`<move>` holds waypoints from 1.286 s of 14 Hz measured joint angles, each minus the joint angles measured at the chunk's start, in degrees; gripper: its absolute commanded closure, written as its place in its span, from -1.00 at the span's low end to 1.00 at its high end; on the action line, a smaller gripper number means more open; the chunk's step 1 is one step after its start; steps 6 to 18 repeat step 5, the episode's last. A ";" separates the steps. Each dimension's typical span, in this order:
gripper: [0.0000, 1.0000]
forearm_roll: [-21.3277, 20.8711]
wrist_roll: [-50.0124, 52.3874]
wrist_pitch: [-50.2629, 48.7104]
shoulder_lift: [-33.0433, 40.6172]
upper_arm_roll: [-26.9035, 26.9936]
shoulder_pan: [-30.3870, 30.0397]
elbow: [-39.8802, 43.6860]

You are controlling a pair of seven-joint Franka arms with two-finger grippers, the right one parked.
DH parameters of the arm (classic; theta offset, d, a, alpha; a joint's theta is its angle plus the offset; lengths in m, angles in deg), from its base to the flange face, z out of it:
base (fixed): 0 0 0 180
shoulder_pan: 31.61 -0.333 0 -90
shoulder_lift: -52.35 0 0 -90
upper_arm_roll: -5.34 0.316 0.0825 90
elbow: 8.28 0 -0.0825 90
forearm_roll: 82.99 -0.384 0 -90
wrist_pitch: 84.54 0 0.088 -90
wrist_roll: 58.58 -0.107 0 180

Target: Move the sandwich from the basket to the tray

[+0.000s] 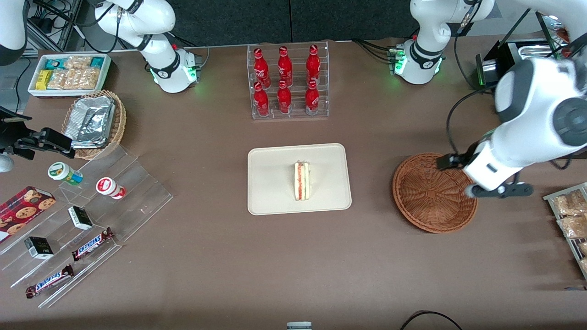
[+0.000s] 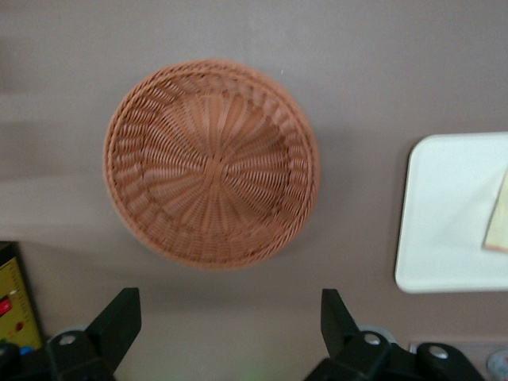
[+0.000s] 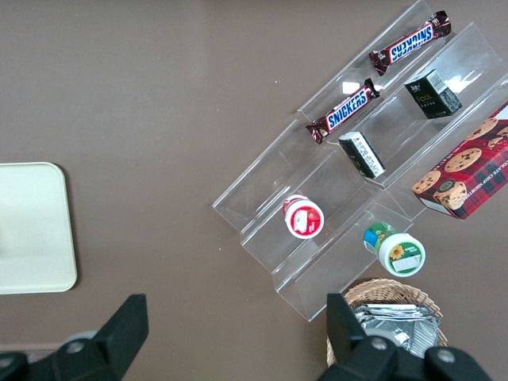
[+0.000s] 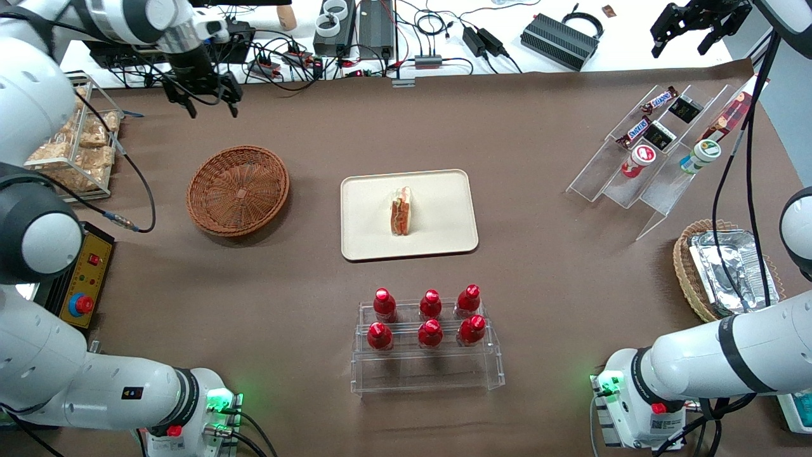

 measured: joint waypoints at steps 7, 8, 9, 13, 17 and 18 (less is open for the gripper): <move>-1.00 0.28 -3.78 -7.10 7.76 -0.52 -3.74 0.01; -1.00 0.28 -3.78 -7.10 7.76 -0.52 -3.74 0.01; -1.00 0.28 -3.78 -7.10 7.76 -0.52 -3.74 0.01; -1.00 0.28 -3.78 -7.10 7.76 -0.52 -3.74 0.01; -1.00 0.28 -3.78 -7.10 7.76 -0.52 -3.74 0.01; -1.00 0.28 -3.78 -7.10 7.76 -0.52 -3.74 0.01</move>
